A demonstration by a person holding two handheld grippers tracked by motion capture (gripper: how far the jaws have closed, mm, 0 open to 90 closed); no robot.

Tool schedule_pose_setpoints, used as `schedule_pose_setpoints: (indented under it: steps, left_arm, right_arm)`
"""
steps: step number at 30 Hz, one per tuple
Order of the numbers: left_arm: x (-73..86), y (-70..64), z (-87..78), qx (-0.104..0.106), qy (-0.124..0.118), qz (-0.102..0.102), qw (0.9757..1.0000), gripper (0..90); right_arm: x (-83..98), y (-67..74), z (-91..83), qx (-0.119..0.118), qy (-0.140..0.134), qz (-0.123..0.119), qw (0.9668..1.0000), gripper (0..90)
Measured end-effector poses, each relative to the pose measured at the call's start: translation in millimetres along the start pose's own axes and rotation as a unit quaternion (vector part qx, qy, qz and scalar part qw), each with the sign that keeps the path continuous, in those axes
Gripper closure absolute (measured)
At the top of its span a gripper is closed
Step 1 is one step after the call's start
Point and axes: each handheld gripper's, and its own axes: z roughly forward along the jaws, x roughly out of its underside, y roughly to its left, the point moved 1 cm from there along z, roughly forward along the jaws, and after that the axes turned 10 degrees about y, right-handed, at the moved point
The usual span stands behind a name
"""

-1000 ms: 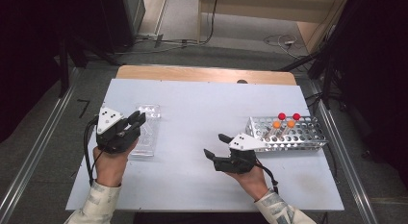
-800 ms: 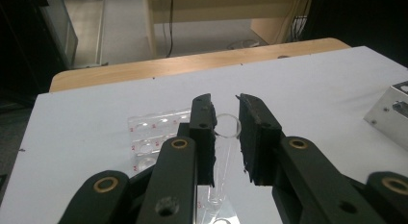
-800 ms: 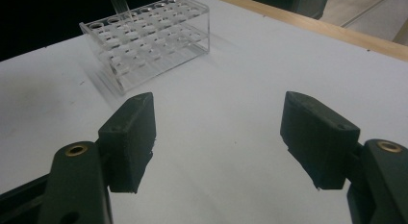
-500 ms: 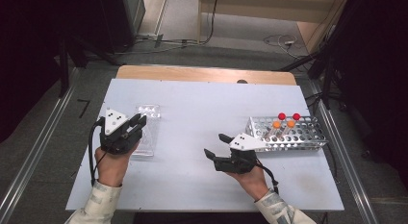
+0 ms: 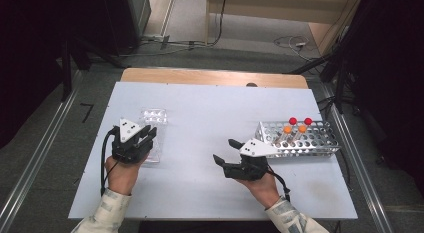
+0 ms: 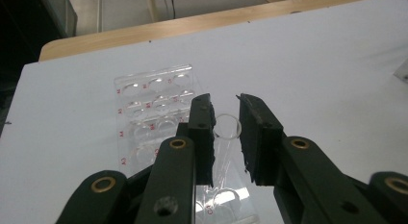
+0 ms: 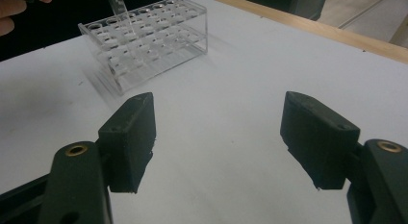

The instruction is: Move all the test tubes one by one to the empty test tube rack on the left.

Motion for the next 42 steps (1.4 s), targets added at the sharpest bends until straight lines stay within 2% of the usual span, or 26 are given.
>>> schedule_pose_setpoints:
  steps: [8, 14, 16, 19, 21, 25, 27, 31, 42]
  left_arm:
    - [3.9, 0.8, 3.5, 0.007, 0.007, -0.005, 0.9999, 74.7]
    - [4.9, 1.3, 4.1, 0.014, 0.006, -0.011, 0.9998, 69.5]
    - [4.4, 1.5, 3.0, 0.016, 0.001, -0.013, 0.9998, 65.4]
    - [3.8, 2.6, 1.8, 0.032, -0.008, -0.024, 0.9992, 55.7]
    - [3.4, 3.6, 1.4, 0.045, -0.015, -0.040, 0.9981, 46.9]
    - [2.4, 5.2, 0.3, 0.048, -0.027, -0.059, 0.9967, 30.4]
    - [2.2, 5.8, 0.2, 0.053, -0.031, -0.065, 0.9959, 26.3]
    - [2.1, 6.0, -1.0, 0.048, -0.036, -0.067, 0.9959, 23.8]
    - [1.3, 6.1, -1.5, 0.043, -0.039, -0.069, 0.9960, 18.4]
  right_arm:
    - [0.1, 0.8, 0.4, 0.000, 0.001, 0.000, 1.0000, 26.6]
    - [0.2, 1.1, 0.2, -0.002, 0.000, 0.000, 1.0000, 26.6]
    - [0.2, 0.8, -0.2, -0.001, 0.000, 0.001, 1.0000, 26.7]
    - [0.4, -0.1, -0.6, 0.000, -0.001, 0.001, 1.0000, 26.7]
    - [0.8, -2.1, -0.8, 0.003, 0.000, 0.002, 1.0000, 26.6]
    - [2.2, -6.8, -4.6, 0.009, -0.002, 0.006, 0.9999, 26.7]
    - [3.2, -9.3, -8.9, 0.012, -0.005, 0.008, 0.9999, 26.8]
    - [7.0, -16.0, -22.6, 0.022, -0.014, 0.013, 0.9996, 27.1]
    - [32.3, -45.5, -67.2, 0.062, -0.031, 0.049, 0.9964, 27.1]
